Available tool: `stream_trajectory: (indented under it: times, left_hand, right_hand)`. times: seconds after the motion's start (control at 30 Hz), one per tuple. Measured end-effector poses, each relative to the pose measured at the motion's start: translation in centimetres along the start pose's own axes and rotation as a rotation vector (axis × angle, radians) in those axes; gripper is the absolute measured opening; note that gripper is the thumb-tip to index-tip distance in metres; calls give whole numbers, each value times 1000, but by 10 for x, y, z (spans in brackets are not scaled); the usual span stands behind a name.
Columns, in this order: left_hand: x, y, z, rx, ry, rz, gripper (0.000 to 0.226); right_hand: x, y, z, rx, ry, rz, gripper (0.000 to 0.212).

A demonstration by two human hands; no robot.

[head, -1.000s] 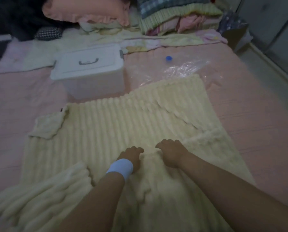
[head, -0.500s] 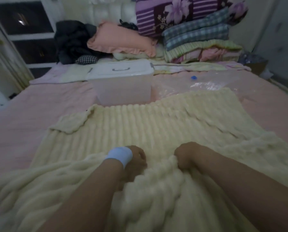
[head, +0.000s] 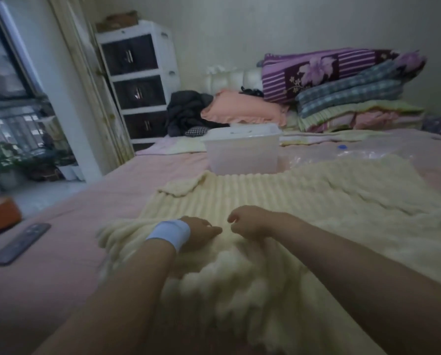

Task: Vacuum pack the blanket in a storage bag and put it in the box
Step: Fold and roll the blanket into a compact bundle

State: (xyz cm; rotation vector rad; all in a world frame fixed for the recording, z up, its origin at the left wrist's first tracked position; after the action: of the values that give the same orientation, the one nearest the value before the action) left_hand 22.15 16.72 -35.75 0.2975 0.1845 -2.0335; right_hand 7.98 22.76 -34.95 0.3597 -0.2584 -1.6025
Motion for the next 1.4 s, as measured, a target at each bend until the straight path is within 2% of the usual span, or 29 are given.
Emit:
stream_trajectory:
  times: [0.17, 0.23, 0.27, 0.33, 0.4, 0.43, 0.5, 0.57, 0.6, 0.67, 0.73, 0.8, 0.83, 0.9, 0.97, 1.03, 1.1, 1.23, 1.3, 1.33, 1.4]
  left_hand:
    - [-37, 42, -1, 16, 56, -9, 89]
    - [-49, 59, -1, 90, 58, -5, 93]
    - [-53, 67, -2, 164, 56, 6, 90]
    - [-58, 77, -2, 349, 30, 36, 81]
    - [-58, 79, 3, 465, -110, 21, 75]
    - [-54, 76, 7, 482, -215, -36, 71]
    - [-45, 59, 12, 390, -357, -224, 67]
    - [-39, 34, 11, 305, -280, -363, 79]
    - [-36, 24, 8, 281, -182, -357, 82]
    - [-29, 18, 4, 221, -48, -262, 71]
    - [-24, 25, 7, 235, -49, -179, 56]
    - [-21, 38, 17, 307, -92, -118, 53]
    - [-20, 46, 24, 349, -114, -87, 56]
    - [-24, 61, 44, 399, -161, -8, 62]
    - [-29, 79, 69, 344, -188, 90, 60]
    - [-29, 102, 92, 223, -171, 203, 51]
    - [-19, 126, 112, 98, -241, 310, 52]
    - [12, 155, 144, -114, -619, 432, 60]
    - [25, 161, 145, -113, -678, 502, 57]
    - [37, 164, 143, -92, -688, 514, 55]
    - [59, 168, 131, -10, -703, 492, 47]
  right_hand:
    - [-9, 28, -44, 67, 305, -69, 86]
    - [-8, 32, -55, 12, 364, -46, 95]
    - [-6, 36, -58, -30, 362, -28, 89]
    - [0, 43, -58, -140, 248, 44, 54]
    - [3, 52, -54, -172, 98, 125, 23]
    - [4, 54, -52, -169, 47, 146, 17]
    - [5, 53, -50, -158, 4, 159, 21]
    - [6, 46, -46, -118, -9, 167, 30]
    - [5, 42, -42, -76, -4, 151, 34]
    - [4, 32, -37, 35, 67, 72, 46]
    - [4, 18, -33, 75, 167, -24, 67]
    - [1, 5, -27, -16, 240, -90, 83]
    - [0, 0, -24, -74, 267, -103, 83]
    - [1, -5, -18, -148, 296, -120, 67]
    - [3, -4, -9, -164, 311, -134, 58]
    - [12, -6, -2, -136, 302, -140, 72]
    - [29, -8, 5, -2, 251, -149, 81]
    - [48, 7, 17, 456, 149, -166, 41]
    - [54, 18, 19, 571, 159, -100, 34]
    - [65, 17, 19, 485, 110, -47, 32]
    - [94, 10, 20, 133, -104, 0, 28]
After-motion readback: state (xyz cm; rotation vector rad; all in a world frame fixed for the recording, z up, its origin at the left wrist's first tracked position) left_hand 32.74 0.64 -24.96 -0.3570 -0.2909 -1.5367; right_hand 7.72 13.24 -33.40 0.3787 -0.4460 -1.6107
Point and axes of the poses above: each hand's wrist, its own x-axis towards the middle knuckle, its own z-axis out of the back of the hand, y = z × x, the point moved 4 cm from there along x, towards the middle knuckle, and after that the axes turned 6 degrees about -y, right-handed, at the moved point
